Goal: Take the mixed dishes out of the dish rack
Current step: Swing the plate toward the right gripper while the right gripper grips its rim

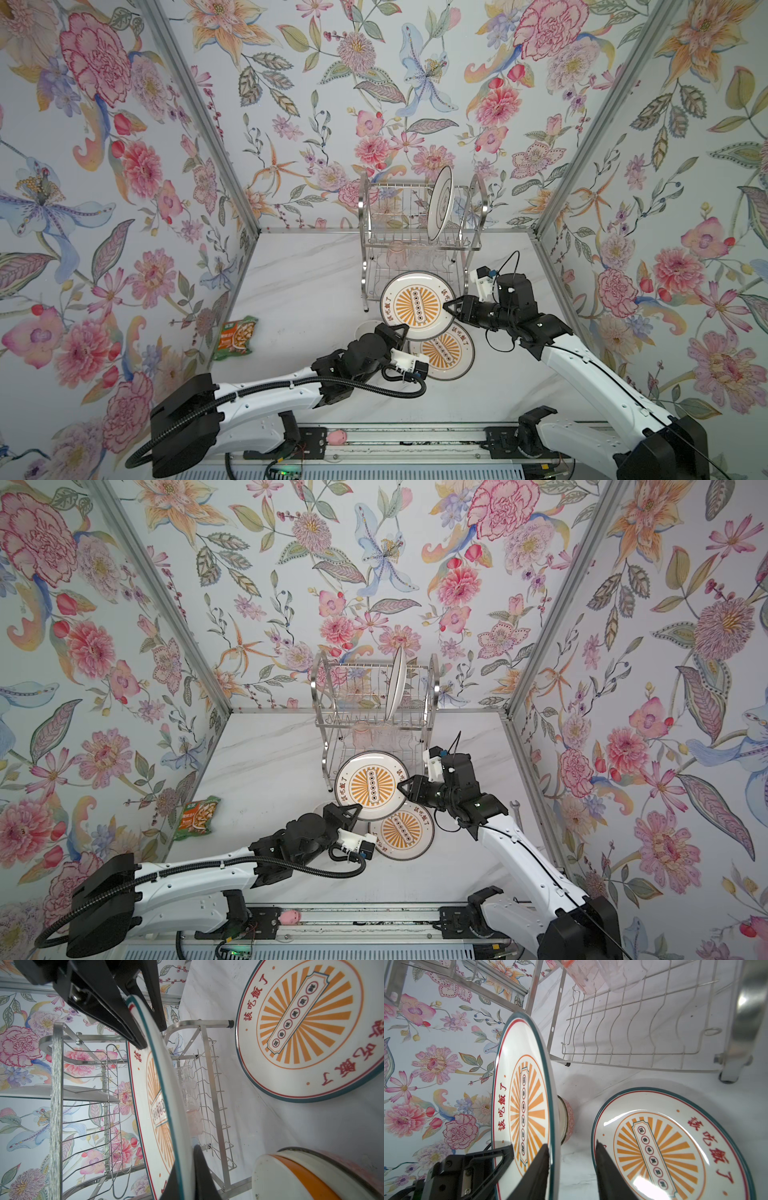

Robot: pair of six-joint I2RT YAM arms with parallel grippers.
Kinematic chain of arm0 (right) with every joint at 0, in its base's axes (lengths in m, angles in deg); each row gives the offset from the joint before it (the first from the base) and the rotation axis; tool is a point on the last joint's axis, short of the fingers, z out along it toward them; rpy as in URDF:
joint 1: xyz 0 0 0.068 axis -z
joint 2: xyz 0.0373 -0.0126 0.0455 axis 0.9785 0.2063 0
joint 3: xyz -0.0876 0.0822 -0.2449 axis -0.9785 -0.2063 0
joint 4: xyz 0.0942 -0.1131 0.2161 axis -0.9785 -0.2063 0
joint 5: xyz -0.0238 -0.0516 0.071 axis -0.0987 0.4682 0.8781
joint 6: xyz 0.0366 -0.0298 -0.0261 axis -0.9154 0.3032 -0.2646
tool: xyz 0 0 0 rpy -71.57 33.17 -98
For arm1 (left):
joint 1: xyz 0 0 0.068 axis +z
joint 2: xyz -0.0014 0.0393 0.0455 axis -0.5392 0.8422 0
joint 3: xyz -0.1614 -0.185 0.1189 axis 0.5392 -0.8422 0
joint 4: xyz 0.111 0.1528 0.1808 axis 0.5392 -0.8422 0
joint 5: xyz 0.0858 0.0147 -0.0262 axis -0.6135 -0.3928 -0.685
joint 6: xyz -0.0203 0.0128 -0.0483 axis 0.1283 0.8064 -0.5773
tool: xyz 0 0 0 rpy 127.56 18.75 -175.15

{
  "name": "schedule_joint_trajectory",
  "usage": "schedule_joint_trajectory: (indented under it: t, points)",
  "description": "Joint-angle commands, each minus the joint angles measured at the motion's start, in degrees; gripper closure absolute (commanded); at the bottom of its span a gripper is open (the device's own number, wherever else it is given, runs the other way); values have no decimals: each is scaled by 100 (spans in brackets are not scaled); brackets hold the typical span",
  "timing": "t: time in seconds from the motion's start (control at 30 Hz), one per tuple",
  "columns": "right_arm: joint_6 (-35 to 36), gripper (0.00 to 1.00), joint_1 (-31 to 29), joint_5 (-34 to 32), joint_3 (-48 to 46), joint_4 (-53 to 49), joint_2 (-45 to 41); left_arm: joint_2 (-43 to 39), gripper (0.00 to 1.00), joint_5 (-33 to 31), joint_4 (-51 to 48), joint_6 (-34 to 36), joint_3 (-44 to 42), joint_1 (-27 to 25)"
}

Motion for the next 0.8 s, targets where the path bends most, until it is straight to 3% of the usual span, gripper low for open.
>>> schedule_joint_trajectory:
  t: [0.0, 0.4, 0.73, 0.77]
  points:
    - [-90, 66, -30, -93, 240, -192, 118, 21, 100, -77, 484, 98, 31, -108]
    - [-177, 77, -38, -42, 401, -229, 450, 70, 100, -156, 717, 92, -58, -136]
    - [-202, 100, -16, -24, 450, -93, 485, 149, 100, -226, 987, 48, -95, -132]
    - [-200, 100, -11, -40, 451, -76, 462, 150, 95, -240, 1044, 37, -96, -131]
